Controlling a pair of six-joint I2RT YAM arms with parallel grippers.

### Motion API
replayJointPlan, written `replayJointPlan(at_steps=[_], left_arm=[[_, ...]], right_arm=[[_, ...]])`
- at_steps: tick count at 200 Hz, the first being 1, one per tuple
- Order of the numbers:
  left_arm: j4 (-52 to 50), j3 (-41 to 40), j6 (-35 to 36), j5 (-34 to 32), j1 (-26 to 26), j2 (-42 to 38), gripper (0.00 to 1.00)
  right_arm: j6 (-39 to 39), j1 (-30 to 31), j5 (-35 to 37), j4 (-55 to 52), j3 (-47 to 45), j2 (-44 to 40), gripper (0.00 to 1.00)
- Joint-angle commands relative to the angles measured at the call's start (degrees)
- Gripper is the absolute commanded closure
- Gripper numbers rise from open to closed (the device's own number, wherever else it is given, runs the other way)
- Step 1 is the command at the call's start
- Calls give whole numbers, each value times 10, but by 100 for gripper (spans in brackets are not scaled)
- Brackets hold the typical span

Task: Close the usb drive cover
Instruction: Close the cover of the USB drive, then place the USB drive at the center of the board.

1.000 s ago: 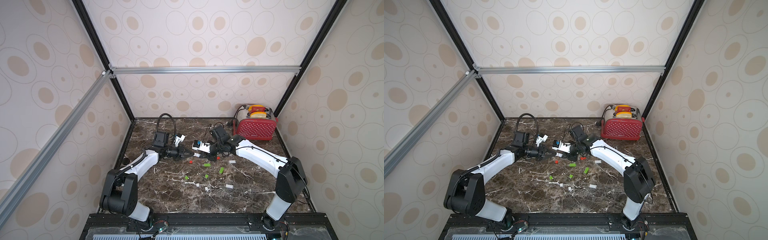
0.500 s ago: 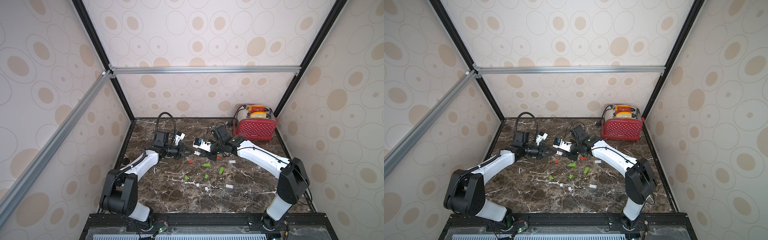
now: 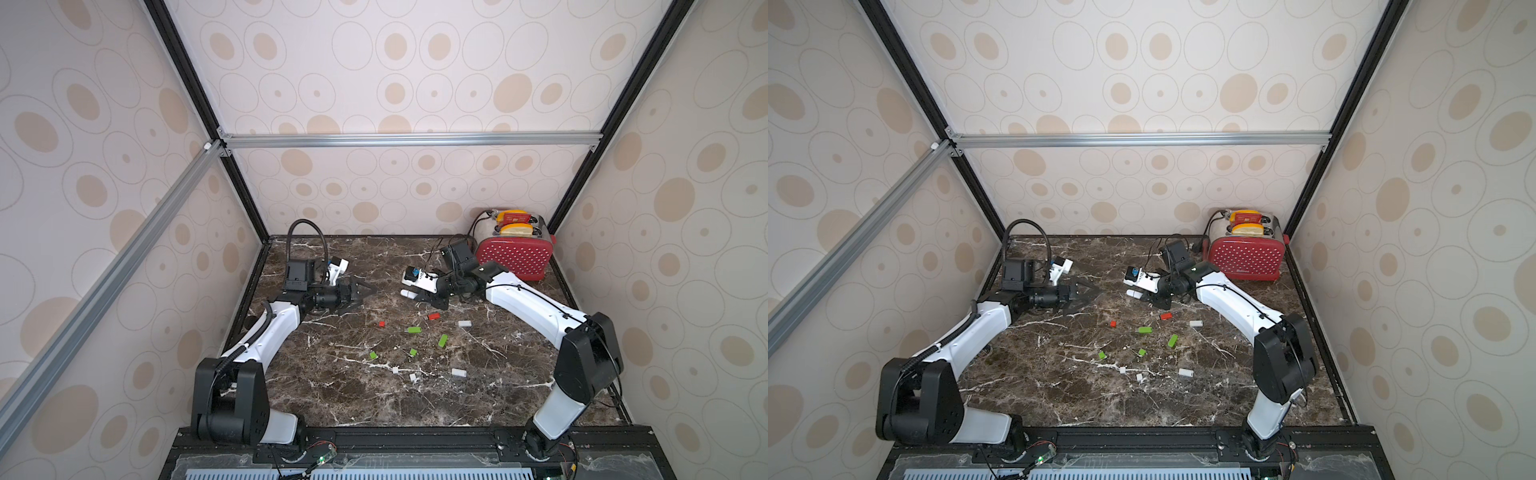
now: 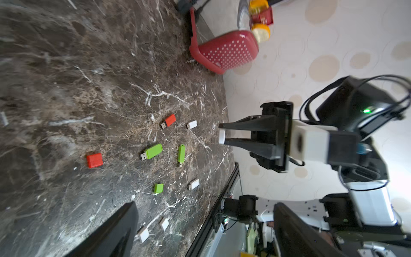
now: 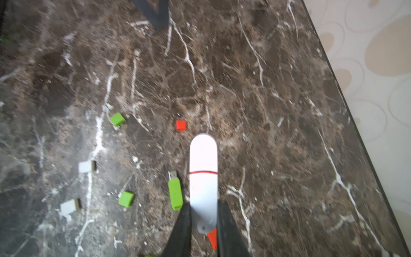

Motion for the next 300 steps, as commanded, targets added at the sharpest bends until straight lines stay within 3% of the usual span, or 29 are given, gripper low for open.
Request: replayJointPlan(at_steps=[1, 38, 82, 159, 228, 245, 279, 300], left_arm=[[-68, 22, 92, -15, 3, -27, 1], [-163, 18, 243, -103, 3, -62, 1], [-198, -4, 342, -182, 4, -99, 1], [-227, -7, 397, -243, 3, -103, 1], [-242, 4, 416, -244, 4, -93, 1], [-244, 5, 418, -244, 3, -92, 1], [-252, 4, 444, -240, 3, -94, 1], [-259, 10, 465, -248, 3, -94, 1]], right_arm=[[-37, -13, 49, -20, 29, 44, 100], [-54, -40, 98, -16, 75, 129, 100], [-86, -48, 113, -49, 127, 217, 100], [-82, -53, 137, -59, 169, 287, 100], [-83, -54, 135, -52, 160, 298, 98], [-81, -54, 135, -50, 157, 302, 93], [-79, -54, 145, -40, 148, 294, 62], [-73, -54, 147, -35, 141, 278, 56]])
